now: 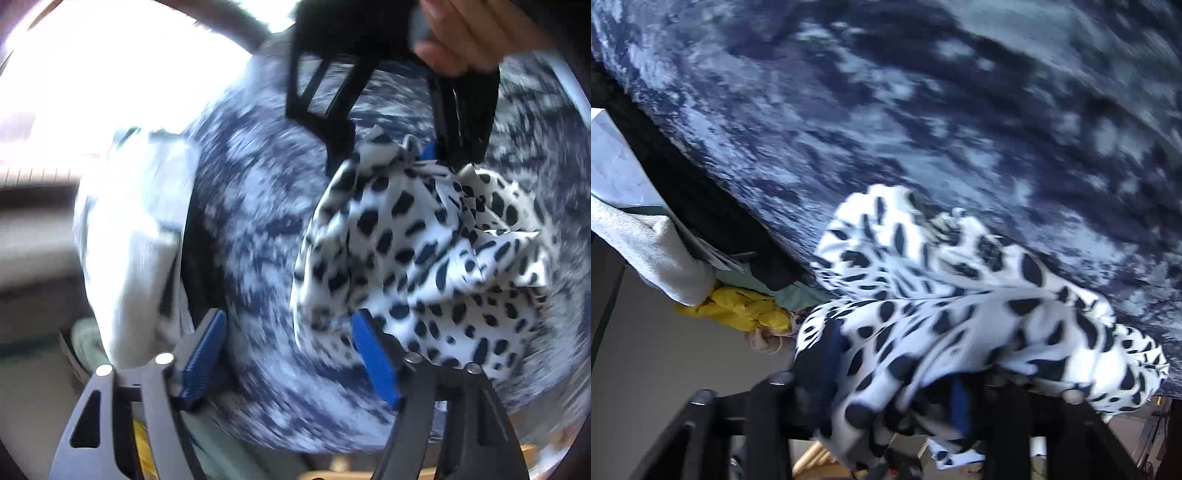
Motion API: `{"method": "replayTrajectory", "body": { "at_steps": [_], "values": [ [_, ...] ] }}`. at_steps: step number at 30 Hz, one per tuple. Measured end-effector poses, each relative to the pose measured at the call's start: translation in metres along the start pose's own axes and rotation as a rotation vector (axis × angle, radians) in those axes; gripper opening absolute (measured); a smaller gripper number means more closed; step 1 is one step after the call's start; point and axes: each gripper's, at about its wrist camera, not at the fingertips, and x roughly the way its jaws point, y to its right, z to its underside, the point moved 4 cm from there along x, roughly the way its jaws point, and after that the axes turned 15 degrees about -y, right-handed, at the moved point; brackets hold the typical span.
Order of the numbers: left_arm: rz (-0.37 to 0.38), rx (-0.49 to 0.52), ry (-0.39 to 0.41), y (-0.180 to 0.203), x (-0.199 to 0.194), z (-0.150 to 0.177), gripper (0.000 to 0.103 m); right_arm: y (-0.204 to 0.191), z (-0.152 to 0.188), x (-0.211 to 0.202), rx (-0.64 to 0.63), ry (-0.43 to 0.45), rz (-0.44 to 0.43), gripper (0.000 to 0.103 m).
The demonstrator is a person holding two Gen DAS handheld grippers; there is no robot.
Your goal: Fold clothes
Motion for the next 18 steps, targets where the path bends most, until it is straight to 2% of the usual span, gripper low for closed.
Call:
{"method": "replayTrajectory", "body": {
  "at_steps": [2,4,9,11,13,15,18],
  "values": [
    [0.081,-0.113,-0.029,-0.008,-0.004,0.017,0.076,-0.006,0.003,-0.001,-0.009,0.007,0.001,0.056],
    [0.224,-0.267,-0.070,-0.017,0.002,0.032,0.076,-0.015,0.008,-0.006,-0.038,0.024,0.017,0.060],
    [0.629,-0.695,-0.160,-0.011,0.011,0.087,0.076,-0.037,0.023,-0.030,-0.125,0.082,0.019,0.069],
    [0.746,-0.824,-0.166,0.001,0.007,0.104,0.076,-0.044,0.030,-0.043,-0.155,0.108,0.017,0.072],
    [0.836,-0.918,-0.158,0.014,0.001,0.114,0.076,-0.049,0.039,-0.054,-0.190,0.133,0.035,0.072],
    [0.894,-0.990,-0.149,0.024,0.000,0.120,0.076,-0.053,0.052,-0.063,-0.237,0.171,0.087,0.072],
    [0.954,-1.045,-0.132,0.030,0.004,0.116,0.076,-0.059,0.072,-0.065,-0.321,0.212,0.169,0.072]
  ]
}}
